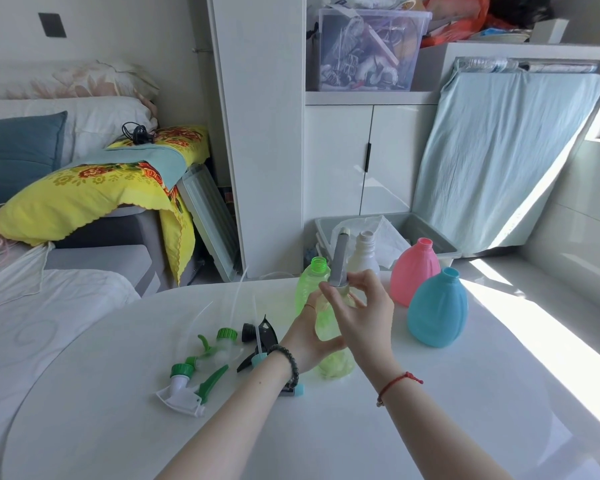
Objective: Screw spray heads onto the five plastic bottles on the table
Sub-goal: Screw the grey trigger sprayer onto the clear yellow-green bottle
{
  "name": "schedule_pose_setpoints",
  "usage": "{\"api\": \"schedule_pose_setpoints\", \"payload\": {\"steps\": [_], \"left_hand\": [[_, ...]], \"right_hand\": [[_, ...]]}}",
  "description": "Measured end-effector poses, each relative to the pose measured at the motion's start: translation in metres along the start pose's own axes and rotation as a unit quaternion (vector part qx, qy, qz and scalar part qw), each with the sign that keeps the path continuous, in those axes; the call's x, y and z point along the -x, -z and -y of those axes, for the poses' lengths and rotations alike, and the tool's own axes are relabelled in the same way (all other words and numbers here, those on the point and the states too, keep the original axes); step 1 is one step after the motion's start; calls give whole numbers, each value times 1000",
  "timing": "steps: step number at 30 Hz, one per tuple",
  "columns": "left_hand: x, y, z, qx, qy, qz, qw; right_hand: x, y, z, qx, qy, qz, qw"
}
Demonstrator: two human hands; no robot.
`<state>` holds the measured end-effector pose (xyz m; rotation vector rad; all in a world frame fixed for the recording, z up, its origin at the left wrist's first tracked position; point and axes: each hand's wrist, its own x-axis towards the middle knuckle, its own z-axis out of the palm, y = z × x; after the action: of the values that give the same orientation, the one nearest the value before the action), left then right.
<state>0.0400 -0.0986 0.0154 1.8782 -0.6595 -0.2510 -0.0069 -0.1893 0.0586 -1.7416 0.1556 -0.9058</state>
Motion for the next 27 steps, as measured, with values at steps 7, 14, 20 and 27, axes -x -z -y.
{"api": "schedule_pose_setpoints", "payload": {"steps": [7, 14, 20, 27], "left_hand": [[0, 0, 0, 17, -5, -3, 1000], [-2, 0, 2, 9, -10, -2, 1000], [-2, -2, 3, -2, -1, -6, 1000], [-1, -1, 4, -4, 0, -6, 1000]], "right_hand": [[4, 7, -6, -31, 9, 64, 997], [-13, 14, -2, -11, -26, 157, 987], [-9, 16, -3, -110, -45, 161, 980], [-15, 22, -4, -77, -30, 192, 978]]}}
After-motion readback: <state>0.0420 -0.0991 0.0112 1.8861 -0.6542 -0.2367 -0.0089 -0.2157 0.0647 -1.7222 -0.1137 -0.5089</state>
